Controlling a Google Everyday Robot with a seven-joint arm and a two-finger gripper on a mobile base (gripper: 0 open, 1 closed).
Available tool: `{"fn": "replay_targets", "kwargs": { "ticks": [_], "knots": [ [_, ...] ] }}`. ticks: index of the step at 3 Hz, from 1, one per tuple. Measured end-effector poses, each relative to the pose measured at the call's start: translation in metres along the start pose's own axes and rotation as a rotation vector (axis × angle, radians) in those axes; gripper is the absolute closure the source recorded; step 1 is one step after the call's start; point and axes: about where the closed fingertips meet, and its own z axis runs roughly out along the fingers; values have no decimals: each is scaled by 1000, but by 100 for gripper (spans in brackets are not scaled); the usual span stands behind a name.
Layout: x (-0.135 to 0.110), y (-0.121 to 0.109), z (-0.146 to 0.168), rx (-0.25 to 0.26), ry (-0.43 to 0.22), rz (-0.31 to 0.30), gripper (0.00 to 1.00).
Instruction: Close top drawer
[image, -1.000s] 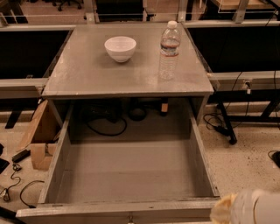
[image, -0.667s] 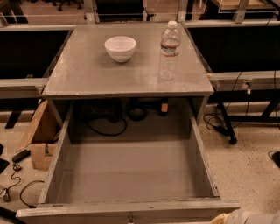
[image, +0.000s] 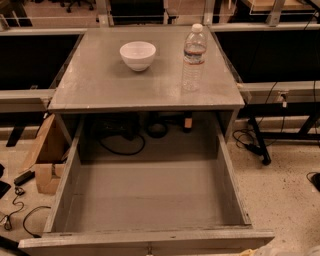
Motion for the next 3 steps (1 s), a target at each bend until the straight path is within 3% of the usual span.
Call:
{"fn": "replay_targets", "kwargs": {
  "ticks": [2, 3],
  "knots": [
    [-11, -24, 48, 22, -113, -36, 100],
    [-17, -31, 57, 29, -138, -59, 100]
  ]
}}
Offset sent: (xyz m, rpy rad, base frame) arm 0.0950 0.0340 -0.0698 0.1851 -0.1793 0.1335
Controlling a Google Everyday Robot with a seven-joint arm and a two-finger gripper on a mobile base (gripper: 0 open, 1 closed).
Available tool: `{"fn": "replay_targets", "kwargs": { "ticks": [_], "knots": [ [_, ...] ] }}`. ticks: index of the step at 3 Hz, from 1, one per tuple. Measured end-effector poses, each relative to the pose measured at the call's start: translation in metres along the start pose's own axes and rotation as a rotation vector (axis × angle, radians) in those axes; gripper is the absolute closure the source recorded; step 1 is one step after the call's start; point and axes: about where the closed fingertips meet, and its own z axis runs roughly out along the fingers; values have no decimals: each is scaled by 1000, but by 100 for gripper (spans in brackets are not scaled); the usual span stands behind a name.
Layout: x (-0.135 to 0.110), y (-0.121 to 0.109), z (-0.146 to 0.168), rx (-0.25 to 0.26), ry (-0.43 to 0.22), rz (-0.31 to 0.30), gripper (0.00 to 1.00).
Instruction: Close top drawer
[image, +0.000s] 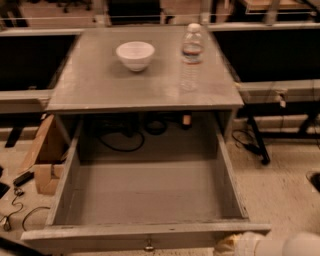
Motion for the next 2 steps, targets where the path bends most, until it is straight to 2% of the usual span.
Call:
{"fn": "replay_targets", "kwargs": {
  "ticks": [2],
  "knots": [
    [-20, -27, 17, 22, -46, -78, 100]
  ]
}}
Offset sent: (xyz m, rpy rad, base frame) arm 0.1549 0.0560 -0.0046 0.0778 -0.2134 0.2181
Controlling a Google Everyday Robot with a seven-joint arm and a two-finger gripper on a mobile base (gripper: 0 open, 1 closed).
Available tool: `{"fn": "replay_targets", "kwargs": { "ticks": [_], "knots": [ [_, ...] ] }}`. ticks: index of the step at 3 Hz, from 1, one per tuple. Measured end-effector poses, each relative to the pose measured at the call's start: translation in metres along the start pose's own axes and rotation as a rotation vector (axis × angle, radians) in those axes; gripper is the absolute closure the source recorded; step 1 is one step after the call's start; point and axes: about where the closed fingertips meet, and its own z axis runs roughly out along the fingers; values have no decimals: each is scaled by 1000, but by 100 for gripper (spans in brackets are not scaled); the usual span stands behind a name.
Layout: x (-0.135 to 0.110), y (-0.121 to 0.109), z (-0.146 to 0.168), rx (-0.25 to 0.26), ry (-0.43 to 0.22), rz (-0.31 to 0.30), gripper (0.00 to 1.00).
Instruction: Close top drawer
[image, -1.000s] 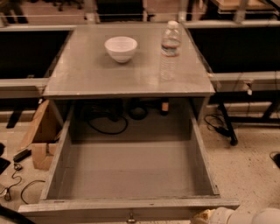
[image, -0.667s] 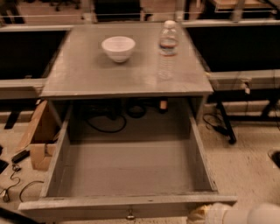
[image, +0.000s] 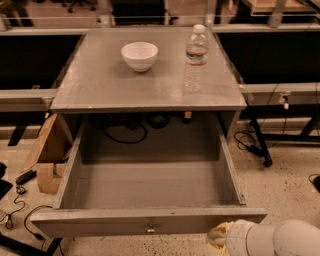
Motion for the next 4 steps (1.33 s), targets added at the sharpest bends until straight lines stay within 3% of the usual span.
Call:
{"fn": "replay_targets", "kwargs": {
  "ticks": [1, 2, 4],
  "knots": [
    [-11, -25, 12, 10, -26, -31, 100],
    [-12, -26, 13, 11, -29, -33, 100],
    [-32, -71, 34, 17, -68, -71, 100]
  ]
}}
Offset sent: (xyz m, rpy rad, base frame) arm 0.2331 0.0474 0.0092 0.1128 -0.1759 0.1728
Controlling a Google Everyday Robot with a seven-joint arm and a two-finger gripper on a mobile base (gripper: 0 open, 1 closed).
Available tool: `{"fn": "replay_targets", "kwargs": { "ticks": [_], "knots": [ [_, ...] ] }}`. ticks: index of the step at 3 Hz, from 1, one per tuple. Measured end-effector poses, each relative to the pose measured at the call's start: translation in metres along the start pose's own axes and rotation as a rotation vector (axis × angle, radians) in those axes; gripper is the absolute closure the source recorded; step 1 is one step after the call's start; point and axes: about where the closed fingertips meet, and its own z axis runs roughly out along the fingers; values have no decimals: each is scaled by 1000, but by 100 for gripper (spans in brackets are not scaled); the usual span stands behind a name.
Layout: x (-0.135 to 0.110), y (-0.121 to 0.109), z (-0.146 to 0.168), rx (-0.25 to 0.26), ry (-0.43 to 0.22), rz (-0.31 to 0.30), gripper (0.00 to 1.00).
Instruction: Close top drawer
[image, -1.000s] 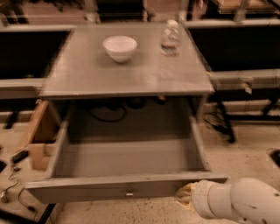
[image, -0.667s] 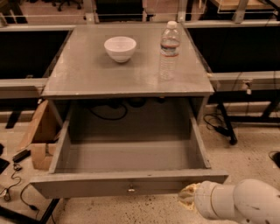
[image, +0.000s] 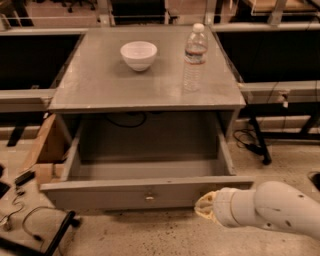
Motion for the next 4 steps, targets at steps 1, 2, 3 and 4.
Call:
{"fn": "replay_targets", "kwargs": {
  "ticks": [1, 2, 3, 4],
  "knots": [
    [0, 0, 0, 0, 0, 0, 100],
    [-10, -28, 14, 0, -20, -17, 100],
    [-10, -27, 14, 0, -20, -17, 100],
    [-20, -53, 28, -2, -39, -31, 100]
  ]
}}
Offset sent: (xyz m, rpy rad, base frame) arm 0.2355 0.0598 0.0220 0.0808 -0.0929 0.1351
